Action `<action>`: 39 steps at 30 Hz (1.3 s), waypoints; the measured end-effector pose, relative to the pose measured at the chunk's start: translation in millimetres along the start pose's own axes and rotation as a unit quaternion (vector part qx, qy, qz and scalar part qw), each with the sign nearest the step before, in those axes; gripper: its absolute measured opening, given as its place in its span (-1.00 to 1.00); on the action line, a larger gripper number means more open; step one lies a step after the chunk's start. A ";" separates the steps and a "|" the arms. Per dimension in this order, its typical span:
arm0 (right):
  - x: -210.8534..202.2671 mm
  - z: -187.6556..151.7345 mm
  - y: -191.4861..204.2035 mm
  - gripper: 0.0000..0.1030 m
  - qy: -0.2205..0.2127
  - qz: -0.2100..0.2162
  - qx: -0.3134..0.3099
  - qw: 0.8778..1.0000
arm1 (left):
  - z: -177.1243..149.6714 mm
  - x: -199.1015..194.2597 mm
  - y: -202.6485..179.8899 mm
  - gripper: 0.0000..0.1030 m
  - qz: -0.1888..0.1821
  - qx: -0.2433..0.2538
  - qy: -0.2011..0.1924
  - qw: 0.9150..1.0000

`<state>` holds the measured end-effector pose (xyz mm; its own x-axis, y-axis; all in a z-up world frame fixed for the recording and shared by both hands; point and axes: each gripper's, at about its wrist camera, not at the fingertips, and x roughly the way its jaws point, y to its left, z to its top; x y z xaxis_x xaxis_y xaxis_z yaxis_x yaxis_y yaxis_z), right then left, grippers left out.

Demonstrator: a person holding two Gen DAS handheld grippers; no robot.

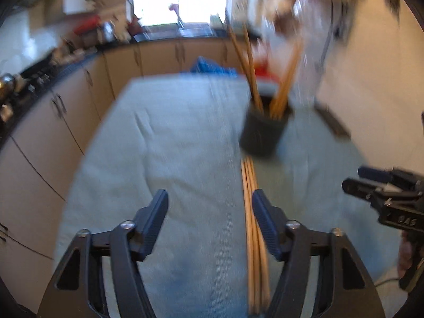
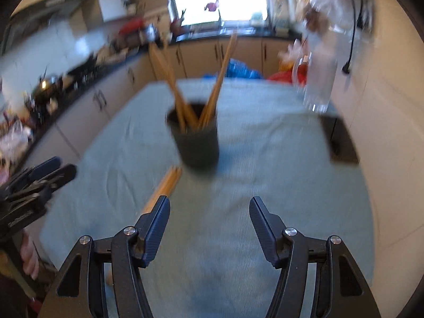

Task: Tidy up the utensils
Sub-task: 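Move both open tools back down over the remaining chopsticks, then lower both open tools over chopsticks and close left tool on one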

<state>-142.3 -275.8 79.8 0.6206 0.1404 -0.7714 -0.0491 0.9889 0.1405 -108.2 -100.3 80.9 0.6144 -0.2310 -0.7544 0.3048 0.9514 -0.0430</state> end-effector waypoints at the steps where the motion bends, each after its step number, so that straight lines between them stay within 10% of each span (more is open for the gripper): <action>1: 6.0 -5.4 -2.5 0.30 0.008 0.005 0.005 1.000 | -6.5 13.0 -2.5 -0.21 -0.006 0.006 0.021 1.000; 9: 20.0 -23.2 -7.4 0.30 0.015 0.026 0.024 0.999 | -21.8 74.3 -25.1 -0.83 -0.029 0.037 0.086 0.995; 23: 47.9 -23.7 -0.8 0.30 0.038 0.032 0.032 0.998 | -19.1 80.4 -52.1 -0.88 0.031 0.093 0.070 0.993; 39: 97.0 -9.8 51.0 -0.06 0.073 0.013 -0.015 0.997 | -11.3 61.6 -22.9 -0.89 -0.052 0.029 0.062 0.996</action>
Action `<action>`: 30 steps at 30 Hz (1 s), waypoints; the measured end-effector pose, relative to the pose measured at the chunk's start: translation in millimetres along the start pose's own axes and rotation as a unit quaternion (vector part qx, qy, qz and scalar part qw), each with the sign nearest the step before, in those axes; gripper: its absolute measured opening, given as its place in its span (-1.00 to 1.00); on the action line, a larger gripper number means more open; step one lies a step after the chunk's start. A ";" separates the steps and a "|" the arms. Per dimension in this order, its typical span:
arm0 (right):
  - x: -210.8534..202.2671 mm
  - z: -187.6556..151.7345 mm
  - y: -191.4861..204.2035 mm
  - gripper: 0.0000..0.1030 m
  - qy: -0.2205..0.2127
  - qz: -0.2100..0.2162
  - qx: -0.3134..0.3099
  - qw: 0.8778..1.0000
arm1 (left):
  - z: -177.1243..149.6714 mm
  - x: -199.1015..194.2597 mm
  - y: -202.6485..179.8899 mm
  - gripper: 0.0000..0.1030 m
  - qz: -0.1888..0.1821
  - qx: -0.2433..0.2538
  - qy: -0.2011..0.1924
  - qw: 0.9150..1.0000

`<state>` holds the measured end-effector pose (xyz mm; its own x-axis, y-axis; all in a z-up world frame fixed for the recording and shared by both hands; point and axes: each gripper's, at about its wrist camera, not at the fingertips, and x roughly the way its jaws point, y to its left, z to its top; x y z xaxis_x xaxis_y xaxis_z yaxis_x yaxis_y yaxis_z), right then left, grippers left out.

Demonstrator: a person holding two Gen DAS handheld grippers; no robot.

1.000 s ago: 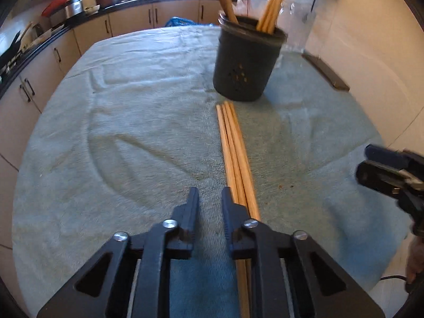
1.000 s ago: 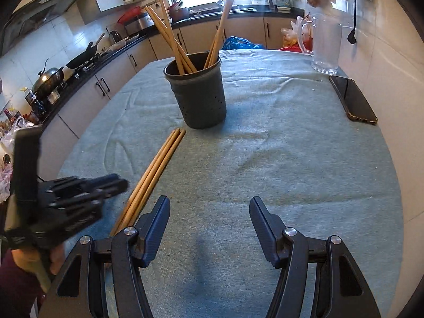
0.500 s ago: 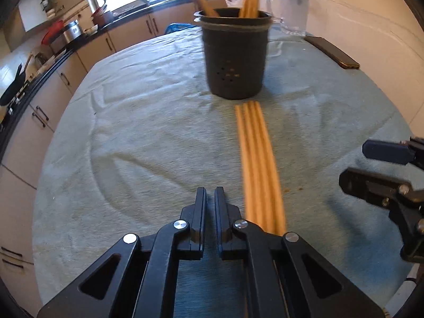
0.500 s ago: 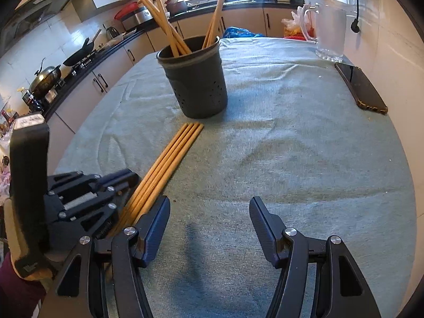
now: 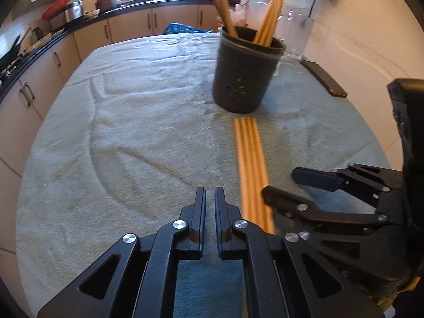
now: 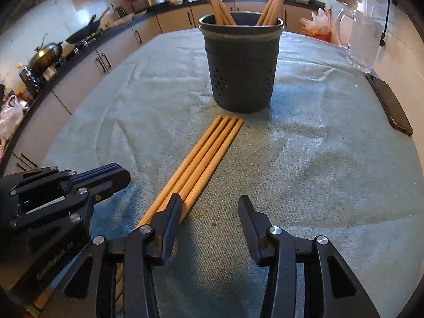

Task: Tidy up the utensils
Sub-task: 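Lower both open tools over chopsticks and close left tool on one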

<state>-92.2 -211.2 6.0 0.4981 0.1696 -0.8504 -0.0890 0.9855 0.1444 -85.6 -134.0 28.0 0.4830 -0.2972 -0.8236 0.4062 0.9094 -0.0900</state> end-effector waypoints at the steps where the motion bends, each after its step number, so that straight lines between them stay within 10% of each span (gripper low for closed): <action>1: 0.8 1.5 -1.2 -0.06 0.004 0.003 0.003 1.000 | 1.3 0.6 -2.1 -0.90 0.001 0.002 -0.002 1.000; 12: 11.0 18.3 -3.6 -0.12 0.014 -0.021 -0.019 1.000 | 9.3 -5.7 26.4 -0.88 0.013 -0.027 -0.005 1.000; 15: 7.4 9.3 -13.0 -0.14 0.015 -0.086 -0.052 0.995 | 9.8 -4.4 17.3 -0.74 -0.007 -0.006 -0.004 1.000; 30: 1.4 -9.6 -57.5 -0.02 0.001 -0.069 0.009 0.998 | 16.8 35.4 -12.4 -0.72 -0.034 0.048 0.028 0.998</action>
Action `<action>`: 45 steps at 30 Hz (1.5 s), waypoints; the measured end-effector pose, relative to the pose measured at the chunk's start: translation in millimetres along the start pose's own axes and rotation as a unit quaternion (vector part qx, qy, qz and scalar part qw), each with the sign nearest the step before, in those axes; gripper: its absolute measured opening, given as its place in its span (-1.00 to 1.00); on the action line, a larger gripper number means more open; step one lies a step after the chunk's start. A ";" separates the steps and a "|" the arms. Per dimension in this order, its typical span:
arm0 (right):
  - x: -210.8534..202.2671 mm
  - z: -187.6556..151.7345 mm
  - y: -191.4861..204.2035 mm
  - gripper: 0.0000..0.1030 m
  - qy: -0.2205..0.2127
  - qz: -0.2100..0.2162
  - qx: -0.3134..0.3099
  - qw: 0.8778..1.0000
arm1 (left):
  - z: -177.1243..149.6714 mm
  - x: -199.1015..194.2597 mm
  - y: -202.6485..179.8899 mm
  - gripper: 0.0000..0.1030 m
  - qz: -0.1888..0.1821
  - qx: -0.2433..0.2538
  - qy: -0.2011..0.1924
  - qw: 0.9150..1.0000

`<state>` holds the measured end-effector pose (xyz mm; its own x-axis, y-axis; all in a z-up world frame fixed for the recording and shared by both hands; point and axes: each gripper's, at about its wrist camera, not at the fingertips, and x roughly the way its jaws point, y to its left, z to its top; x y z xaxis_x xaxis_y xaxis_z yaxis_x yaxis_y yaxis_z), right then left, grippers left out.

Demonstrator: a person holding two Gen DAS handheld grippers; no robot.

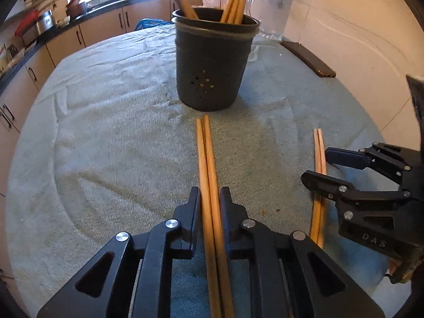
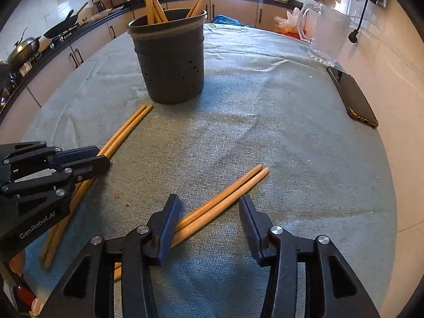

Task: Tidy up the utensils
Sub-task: 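Lower both open tools over chopsticks and close left tool on one, then close right tool on a chopstick while left tool holds its chopstick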

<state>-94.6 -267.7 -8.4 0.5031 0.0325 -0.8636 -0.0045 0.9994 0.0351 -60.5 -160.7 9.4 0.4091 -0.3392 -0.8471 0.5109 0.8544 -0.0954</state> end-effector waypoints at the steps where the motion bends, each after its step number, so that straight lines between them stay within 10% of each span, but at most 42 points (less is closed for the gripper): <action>1: -7.3 -2.8 -3.1 -0.02 -0.002 0.004 0.002 1.000 | -1.7 -2.0 4.5 -0.72 -0.009 -0.008 -0.002 1.000; 14: -10.8 -7.7 -7.7 0.03 -0.017 0.026 0.005 1.000 | -15.3 -12.4 40.5 -0.67 -0.076 -0.081 -0.022 0.994; 29: -10.9 -8.5 -4.5 0.08 -0.017 0.018 0.003 1.000 | 9.6 2.5 -3.5 -0.82 0.091 0.046 0.018 0.995; 37: -43.3 9.8 -13.3 0.09 -0.025 0.086 0.044 0.995 | -7.3 -12.3 33.6 -0.87 0.066 -0.072 0.047 0.994; 45: -3.5 36.8 60.1 -0.10 0.030 0.139 0.006 0.990 | -31.5 -29.8 66.4 -0.86 0.059 -0.114 0.038 0.991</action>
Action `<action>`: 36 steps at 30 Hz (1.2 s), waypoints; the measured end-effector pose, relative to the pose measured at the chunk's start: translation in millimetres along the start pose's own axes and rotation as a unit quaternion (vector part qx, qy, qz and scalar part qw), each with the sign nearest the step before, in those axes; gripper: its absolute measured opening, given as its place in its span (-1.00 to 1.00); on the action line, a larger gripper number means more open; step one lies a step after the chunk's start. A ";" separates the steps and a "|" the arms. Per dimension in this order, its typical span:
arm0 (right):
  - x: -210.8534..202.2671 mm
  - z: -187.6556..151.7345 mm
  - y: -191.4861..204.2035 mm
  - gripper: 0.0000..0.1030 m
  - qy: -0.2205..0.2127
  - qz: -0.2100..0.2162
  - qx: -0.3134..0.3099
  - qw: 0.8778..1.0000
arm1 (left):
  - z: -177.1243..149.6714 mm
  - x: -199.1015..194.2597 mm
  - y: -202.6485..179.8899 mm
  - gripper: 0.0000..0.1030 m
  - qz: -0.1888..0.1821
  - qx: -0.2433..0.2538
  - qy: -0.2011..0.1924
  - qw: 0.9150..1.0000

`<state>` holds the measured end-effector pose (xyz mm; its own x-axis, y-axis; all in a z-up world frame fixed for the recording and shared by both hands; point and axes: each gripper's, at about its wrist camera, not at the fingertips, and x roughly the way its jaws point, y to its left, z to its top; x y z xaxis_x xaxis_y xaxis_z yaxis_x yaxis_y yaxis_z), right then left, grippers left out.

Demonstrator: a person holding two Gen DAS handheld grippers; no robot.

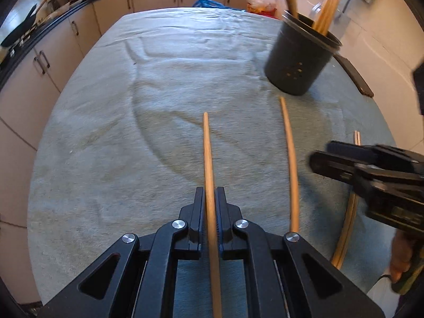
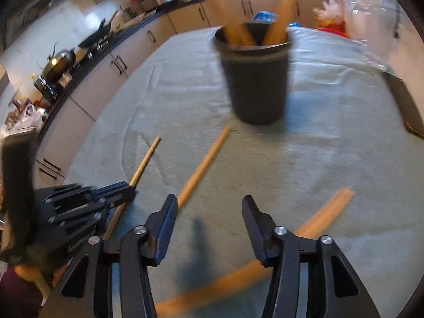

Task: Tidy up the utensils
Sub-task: 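Close right tool on a chopstick while left tool holds its chopstick, then lift both held chopsticks upright and carry them above the black holder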

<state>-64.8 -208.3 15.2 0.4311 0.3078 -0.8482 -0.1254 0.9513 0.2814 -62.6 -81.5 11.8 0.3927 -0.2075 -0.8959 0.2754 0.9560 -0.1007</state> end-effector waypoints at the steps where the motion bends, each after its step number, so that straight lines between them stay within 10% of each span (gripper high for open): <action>1: 7.7 4.9 4.4 -0.10 0.006 0.000 0.003 1.000 | -0.6 -0.4 3.6 -0.85 -0.008 -0.006 0.002 1.000; 9: 23.3 10.1 22.9 -0.67 0.071 -0.056 -0.055 0.994 | 1.5 -0.8 20.6 -0.81 -0.045 -0.056 0.039 0.997; 15: 14.0 12.8 -3.8 -0.62 0.114 -0.086 -0.041 0.989 | 20.6 7.8 19.7 -0.32 -0.048 -0.054 0.069 0.995; 22: 24.9 35.3 -7.8 -0.49 0.158 -0.107 0.014 0.982 | 48.5 23.5 11.1 -0.29 -0.034 -0.032 0.073 0.996; 25: 32.0 45.2 -1.0 -0.21 0.157 -0.126 0.023 0.979 | 49.8 24.2 12.4 -0.38 -0.039 -0.033 0.068 0.996; 26: 34.1 47.1 4.9 -0.24 0.148 -0.139 0.010 0.979 | 48.4 24.9 13.1 -0.91 -0.041 -0.033 0.062 0.997; 29: 35.3 46.8 22.6 -0.75 0.130 -0.140 -0.033 0.981 | 43.2 20.7 18.5 -0.88 -0.048 -0.046 0.046 0.997; 36: -6.2 39.8 28.2 -0.86 0.058 -0.081 -0.048 0.994 | 29.8 -45.2 19.2 -0.88 -0.038 -0.044 -0.045 0.997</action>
<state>-35.5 -184.0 46.3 0.3477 0.1455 -0.9263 -0.1494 0.9839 0.0984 -48.9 -60.0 63.2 0.4520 -0.2938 -0.8423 0.2311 0.9505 -0.2075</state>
